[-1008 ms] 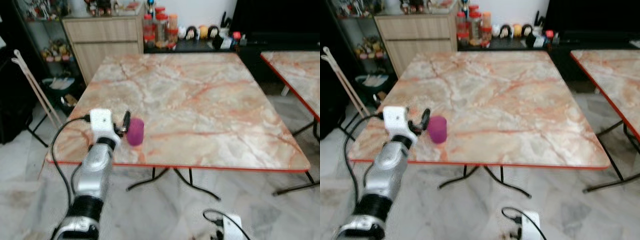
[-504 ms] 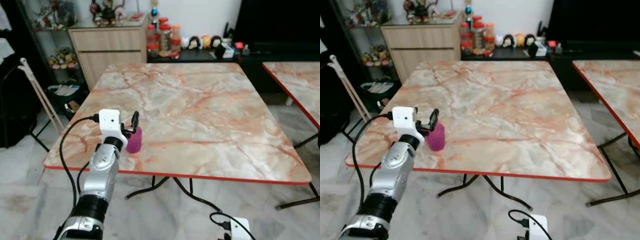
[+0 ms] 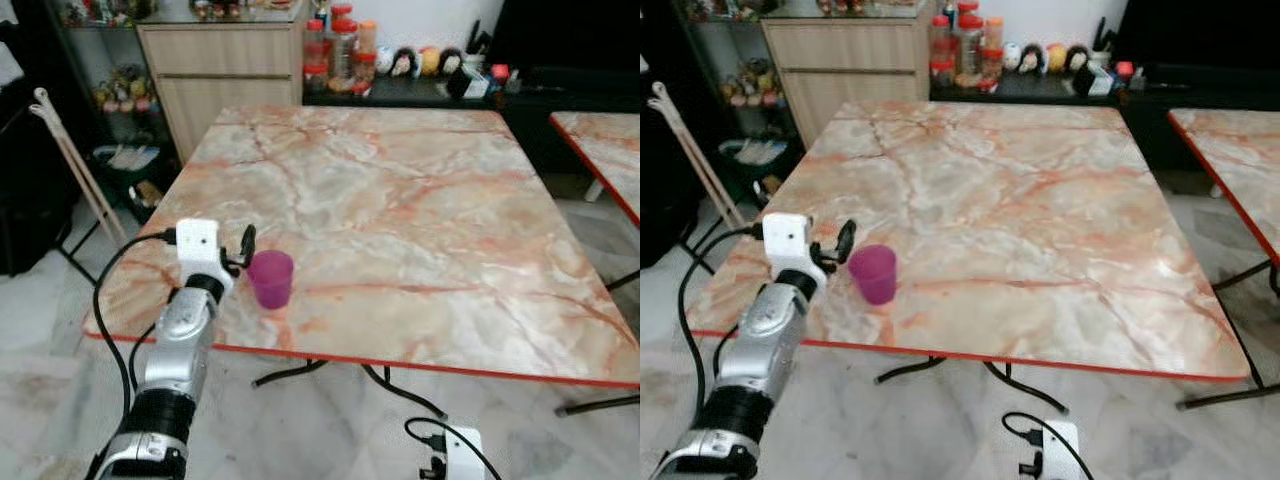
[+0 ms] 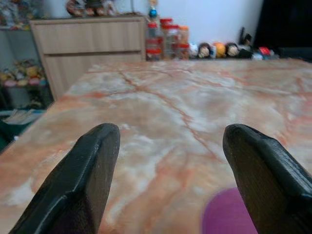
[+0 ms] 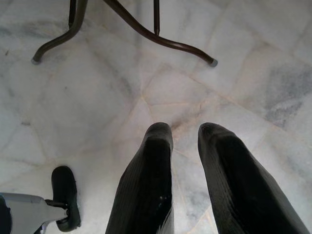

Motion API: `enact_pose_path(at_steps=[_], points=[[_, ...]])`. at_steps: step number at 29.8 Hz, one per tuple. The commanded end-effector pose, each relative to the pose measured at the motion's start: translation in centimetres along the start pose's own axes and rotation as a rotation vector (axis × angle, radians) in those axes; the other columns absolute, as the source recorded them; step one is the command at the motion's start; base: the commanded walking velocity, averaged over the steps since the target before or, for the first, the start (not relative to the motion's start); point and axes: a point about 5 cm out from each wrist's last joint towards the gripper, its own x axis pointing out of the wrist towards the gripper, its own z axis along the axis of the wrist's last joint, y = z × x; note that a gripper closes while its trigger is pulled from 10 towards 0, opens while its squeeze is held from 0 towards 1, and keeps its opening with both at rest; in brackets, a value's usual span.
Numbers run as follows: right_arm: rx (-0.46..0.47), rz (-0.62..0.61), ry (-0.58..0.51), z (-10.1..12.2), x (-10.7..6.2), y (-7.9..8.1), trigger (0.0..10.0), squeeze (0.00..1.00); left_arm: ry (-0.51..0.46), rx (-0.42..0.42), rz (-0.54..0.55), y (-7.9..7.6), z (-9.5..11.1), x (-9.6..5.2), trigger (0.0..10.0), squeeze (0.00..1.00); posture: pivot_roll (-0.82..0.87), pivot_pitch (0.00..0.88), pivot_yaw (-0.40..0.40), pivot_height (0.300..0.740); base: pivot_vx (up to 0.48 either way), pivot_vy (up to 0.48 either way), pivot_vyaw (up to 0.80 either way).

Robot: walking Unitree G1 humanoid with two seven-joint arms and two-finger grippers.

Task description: Setting the table

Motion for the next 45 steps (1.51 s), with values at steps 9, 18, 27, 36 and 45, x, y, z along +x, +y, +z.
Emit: enact_pose_path(at_steps=[9, 18, 27, 36, 45], points=[[-0.001, 0.011, 0.008, -0.1, 0.0, 0.2, 10.0, 0.00, 0.155, 0.037, -0.089, 0.9, 0.6, 0.8, 10.0, 0.00, 0.04, 0.000, 0.001, 0.740, 0.000, 0.000, 0.00], [0.006, 0.011, 0.009, -0.1, 0.0, 0.2, 10.0, 0.00, 0.183, 0.086, -0.121, 0.9, 1.7, 1.6, 10.0, 0.00, 0.04, 0.000, 0.005, 0.740, 0.000, 0.000, 0.00], [0.005, 0.019, 0.016, -0.1, 0.0, 0.4, 10.0, 0.00, 0.284, 0.114, -0.202, -0.1, 1.8, 2.1, 10.0, 0.00, 0.05, 0.000, 0.010, 0.740, 0.000, 0.000, 0.00], [0.010, 0.020, 0.025, -0.3, 0.0, 0.4, 10.0, 0.00, 0.372, 0.111, -0.225, -1.3, 1.1, 3.6, 10.0, 0.00, 0.03, 0.000, 0.014, 0.740, 0.000, 0.000, 0.00], [0.000, 0.024, 0.028, -0.4, 0.0, 0.5, 10.0, 0.00, 0.376, 0.127, -0.253, -1.8, 1.9, 4.8, 10.0, 0.00, 0.03, 0.000, 0.016, 0.740, 0.000, 0.000, 0.00]])
